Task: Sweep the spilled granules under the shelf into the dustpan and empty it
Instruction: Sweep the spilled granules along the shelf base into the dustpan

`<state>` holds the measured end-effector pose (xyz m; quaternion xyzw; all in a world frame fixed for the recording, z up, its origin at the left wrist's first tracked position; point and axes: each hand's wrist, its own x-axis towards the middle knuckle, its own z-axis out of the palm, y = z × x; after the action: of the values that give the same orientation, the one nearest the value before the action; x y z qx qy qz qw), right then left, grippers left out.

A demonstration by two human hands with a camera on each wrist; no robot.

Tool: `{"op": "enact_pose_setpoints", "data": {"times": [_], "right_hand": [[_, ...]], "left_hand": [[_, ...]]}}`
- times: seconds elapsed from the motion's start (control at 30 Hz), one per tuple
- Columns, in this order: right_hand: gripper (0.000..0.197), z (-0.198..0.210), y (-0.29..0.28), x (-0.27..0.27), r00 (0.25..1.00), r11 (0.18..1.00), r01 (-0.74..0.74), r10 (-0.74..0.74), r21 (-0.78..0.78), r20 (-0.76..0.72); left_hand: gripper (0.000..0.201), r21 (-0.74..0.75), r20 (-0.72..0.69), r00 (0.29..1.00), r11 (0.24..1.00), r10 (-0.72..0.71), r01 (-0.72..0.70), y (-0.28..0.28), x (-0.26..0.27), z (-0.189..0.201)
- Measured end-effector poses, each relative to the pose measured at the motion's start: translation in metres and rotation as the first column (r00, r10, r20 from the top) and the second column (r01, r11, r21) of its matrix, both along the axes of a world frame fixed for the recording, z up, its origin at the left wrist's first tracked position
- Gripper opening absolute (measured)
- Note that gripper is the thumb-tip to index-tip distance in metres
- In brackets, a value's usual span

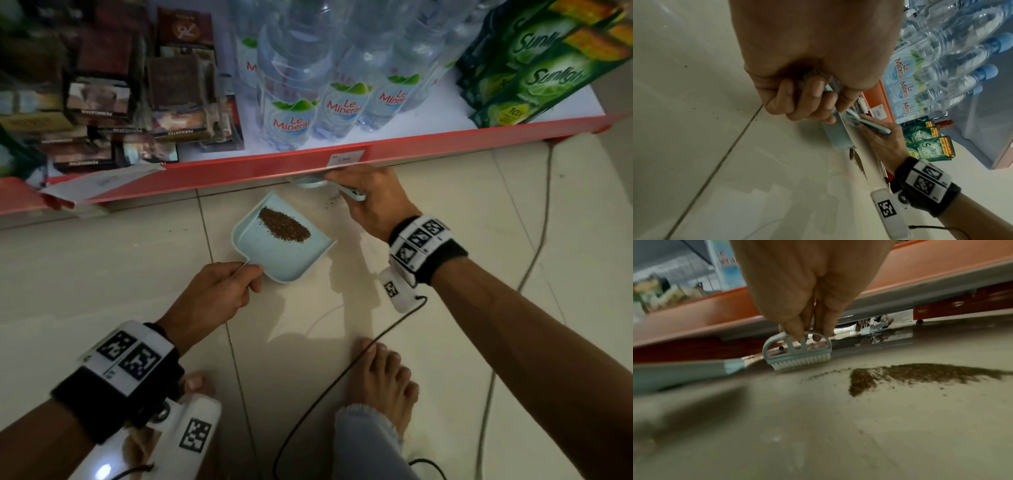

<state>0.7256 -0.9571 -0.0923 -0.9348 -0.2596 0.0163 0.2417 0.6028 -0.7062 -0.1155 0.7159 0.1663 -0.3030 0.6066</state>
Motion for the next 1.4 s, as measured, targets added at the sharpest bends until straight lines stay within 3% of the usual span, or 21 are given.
{"op": "enact_pose_setpoints", "data": {"times": [0.13,0.23,0.4,0.53,0.67,0.77,0.87,0.97,1.03,1.1,1.23,1.33,1.4], "right_hand": [[0.045,0.008,-0.017,-0.015,0.995,0.99,0.014,-0.028,-0.139,-0.099],[0.036,0.022,-0.042,-0.036,0.996,0.988,0.049,-0.06,-0.15,-0.069],[0.027,0.035,-0.053,-0.032,0.964,0.962,0.266,-0.267,-0.062,-0.007],[0.039,0.022,-0.048,-0.006,0.89,0.887,0.452,-0.456,-0.092,-0.028],[0.033,0.016,-0.054,-0.027,0.921,0.911,0.331,-0.369,-0.247,-0.125],[0.03,0.022,-0.065,-0.047,0.95,0.949,0.283,-0.297,-0.141,-0.098],[0.031,0.028,-0.079,-0.042,0.942,0.94,0.335,-0.334,-0.064,0.028],[0.032,0.029,-0.099,-0.021,0.858,0.849,0.512,-0.496,-0.134,0.136],[0.034,0.025,-0.113,-0.011,0.754,0.701,0.652,-0.641,-0.29,0.146],[0.033,0.018,-0.119,-0.014,0.704,0.607,0.669,-0.702,-0.428,0.105],[0.025,0.005,-0.094,-0.048,0.797,0.73,0.559,-0.604,-0.392,0.01],[0.027,0.002,-0.067,-0.072,0.882,0.837,0.455,-0.471,-0.303,0.021],[0.029,0.007,-0.056,-0.082,0.896,0.863,0.439,-0.443,-0.249,0.041]], "left_hand": [[0.038,-0.001,0.006,0.999,0.999,-0.049,0.049,0.001,-0.001,-0.006],[0.038,-0.034,-0.008,0.995,0.995,-0.096,0.095,-0.004,0.0,-0.011],[0.037,-0.091,-0.03,0.979,0.976,-0.203,0.2,-0.023,0.008,-0.014],[0.035,-0.087,-0.044,0.967,0.965,-0.25,0.245,-0.034,0.015,-0.012],[0.038,-0.085,-0.015,0.961,0.958,-0.278,0.275,-0.04,0.021,-0.012],[0.039,-0.081,-0.01,0.971,0.968,-0.24,0.239,-0.044,0.023,-0.014],[0.04,-0.06,0.02,0.973,0.972,-0.228,0.229,-0.047,0.02,-0.015],[0.041,-0.007,0.045,0.977,0.978,-0.208,0.209,-0.048,0.015,-0.012],[0.04,0.012,0.042,0.981,0.982,-0.191,0.19,-0.047,0.013,-0.011],[0.039,0.033,0.036,0.985,0.986,-0.167,0.165,-0.049,0.008,-0.009],[0.039,0.034,0.027,0.993,0.993,-0.112,0.111,-0.053,-0.004,-0.003],[0.038,0.019,0.035,0.996,0.996,-0.084,0.083,-0.05,-0.021,0.0],[0.038,0.029,0.069,0.992,0.994,-0.107,0.105,-0.044,-0.031,0.001]]}}
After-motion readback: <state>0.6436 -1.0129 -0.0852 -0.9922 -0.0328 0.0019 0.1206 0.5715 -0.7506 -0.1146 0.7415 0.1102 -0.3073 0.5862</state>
